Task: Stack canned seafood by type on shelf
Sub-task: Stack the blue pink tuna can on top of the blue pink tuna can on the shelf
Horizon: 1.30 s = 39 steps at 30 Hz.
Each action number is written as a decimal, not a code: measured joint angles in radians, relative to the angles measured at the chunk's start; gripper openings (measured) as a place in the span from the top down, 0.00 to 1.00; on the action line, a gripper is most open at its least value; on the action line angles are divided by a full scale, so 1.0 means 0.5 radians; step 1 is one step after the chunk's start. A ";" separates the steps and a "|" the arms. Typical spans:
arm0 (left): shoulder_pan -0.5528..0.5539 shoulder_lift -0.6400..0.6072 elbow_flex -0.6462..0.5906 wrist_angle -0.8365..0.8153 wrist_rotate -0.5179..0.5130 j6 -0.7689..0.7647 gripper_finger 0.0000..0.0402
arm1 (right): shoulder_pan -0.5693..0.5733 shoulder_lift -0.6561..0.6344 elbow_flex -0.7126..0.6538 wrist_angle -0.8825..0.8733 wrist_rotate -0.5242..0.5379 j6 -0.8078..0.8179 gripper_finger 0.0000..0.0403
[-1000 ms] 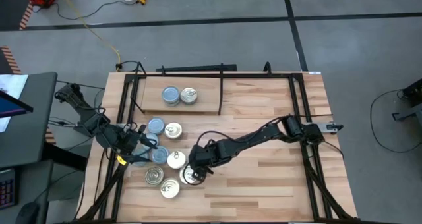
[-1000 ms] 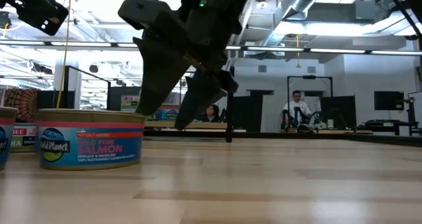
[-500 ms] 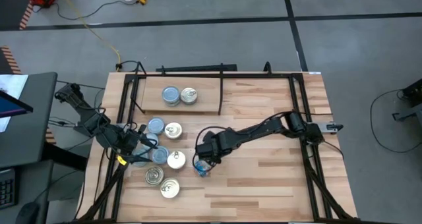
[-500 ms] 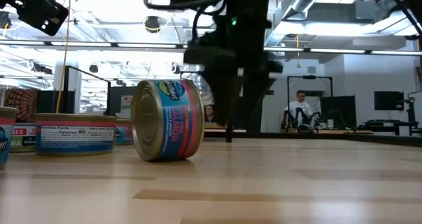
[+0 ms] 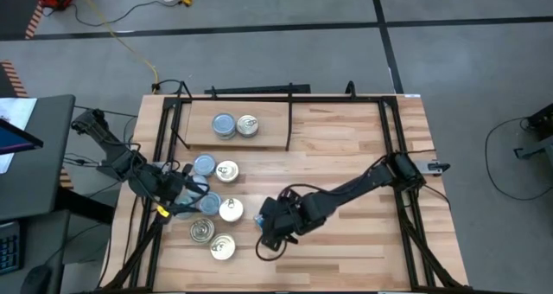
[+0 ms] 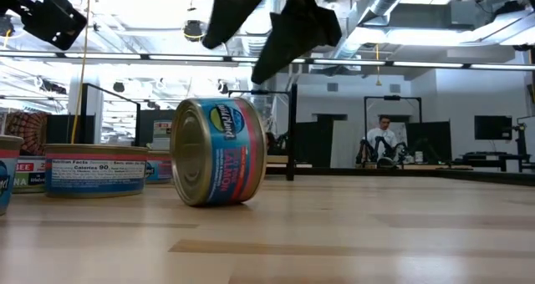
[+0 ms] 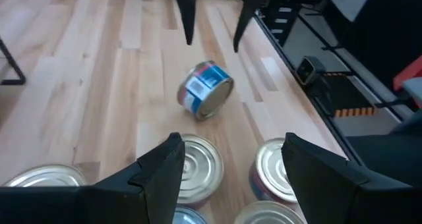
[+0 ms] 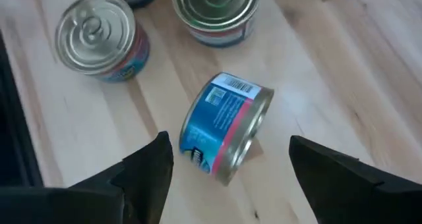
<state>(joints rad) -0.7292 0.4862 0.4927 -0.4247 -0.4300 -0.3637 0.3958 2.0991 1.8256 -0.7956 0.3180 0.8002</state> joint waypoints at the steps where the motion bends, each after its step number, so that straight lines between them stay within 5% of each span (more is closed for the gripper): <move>1: 0.000 0.008 0.000 0.007 -0.022 0.000 0.40 | 0.012 0.002 -0.001 -0.007 0.040 0.020 0.19; 21: 0.002 0.022 -0.001 0.085 -0.661 0.109 0.40 | 0.320 0.259 0.001 0.293 0.969 0.018 0.19; 39: 0.002 0.021 -0.001 0.084 -0.560 0.129 0.40 | 0.284 0.295 -0.142 0.383 0.977 0.134 0.19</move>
<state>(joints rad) -0.7284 0.4967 0.4923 -0.3828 -0.7101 -0.2995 0.5377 2.2467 1.7548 -0.6041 0.8066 0.8672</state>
